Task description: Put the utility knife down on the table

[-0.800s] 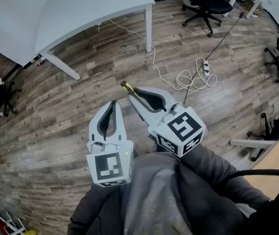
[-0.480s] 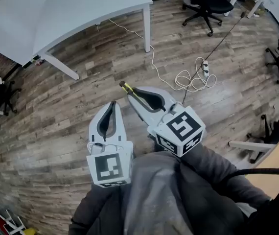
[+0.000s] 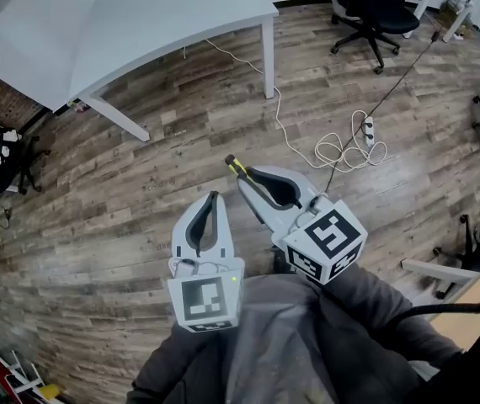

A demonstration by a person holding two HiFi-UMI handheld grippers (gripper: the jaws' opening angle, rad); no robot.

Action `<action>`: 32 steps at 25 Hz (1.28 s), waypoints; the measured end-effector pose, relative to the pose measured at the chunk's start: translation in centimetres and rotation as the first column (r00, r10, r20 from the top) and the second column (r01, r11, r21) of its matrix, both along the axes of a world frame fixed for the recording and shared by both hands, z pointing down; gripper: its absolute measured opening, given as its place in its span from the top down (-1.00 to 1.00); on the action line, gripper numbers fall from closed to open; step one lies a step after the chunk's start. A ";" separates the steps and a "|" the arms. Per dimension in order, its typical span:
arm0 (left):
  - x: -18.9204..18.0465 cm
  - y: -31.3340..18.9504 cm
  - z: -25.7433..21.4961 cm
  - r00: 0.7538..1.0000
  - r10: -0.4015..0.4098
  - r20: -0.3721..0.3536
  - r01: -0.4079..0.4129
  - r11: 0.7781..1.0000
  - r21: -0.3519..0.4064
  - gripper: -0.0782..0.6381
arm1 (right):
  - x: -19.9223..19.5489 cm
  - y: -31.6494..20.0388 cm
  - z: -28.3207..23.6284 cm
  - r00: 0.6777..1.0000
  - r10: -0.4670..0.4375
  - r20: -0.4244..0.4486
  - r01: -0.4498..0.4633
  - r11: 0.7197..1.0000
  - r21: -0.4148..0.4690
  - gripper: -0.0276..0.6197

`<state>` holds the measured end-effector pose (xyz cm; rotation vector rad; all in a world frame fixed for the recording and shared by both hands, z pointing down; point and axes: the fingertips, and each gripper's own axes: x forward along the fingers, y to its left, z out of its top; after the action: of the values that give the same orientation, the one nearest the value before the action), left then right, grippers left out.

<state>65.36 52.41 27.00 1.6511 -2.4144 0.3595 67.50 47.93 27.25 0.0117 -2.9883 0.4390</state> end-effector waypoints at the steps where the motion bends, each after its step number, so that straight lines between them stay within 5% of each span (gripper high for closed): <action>1: -0.4 -0.1 0.2 1.000 -0.001 -0.007 0.001 1.000 -0.001 0.77 | -0.3 -0.2 0.2 1.000 0.004 -0.004 -0.004 1.000 -0.003 0.74; 8: -5.8 -0.6 2.4 0.998 0.003 -0.070 -0.003 1.000 0.007 0.77 | -4.8 -0.4 2.0 0.998 0.027 -0.054 -0.028 0.999 -0.019 0.74; 24: -25.7 -1.6 -0.7 0.998 -0.032 -0.053 0.036 0.996 0.079 0.77 | -21.1 -0.9 -0.8 0.995 0.094 -0.039 -0.092 0.994 0.060 0.74; 32: -30.1 -3.5 -0.8 0.998 -0.046 -0.049 0.050 0.995 0.081 0.77 | -24.7 -2.4 -1.1 0.993 0.103 -0.053 -0.100 0.992 0.073 0.74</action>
<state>35.24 48.93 26.17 1.6120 -2.4604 0.2142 42.81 45.52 26.15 0.1803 -2.9553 0.3378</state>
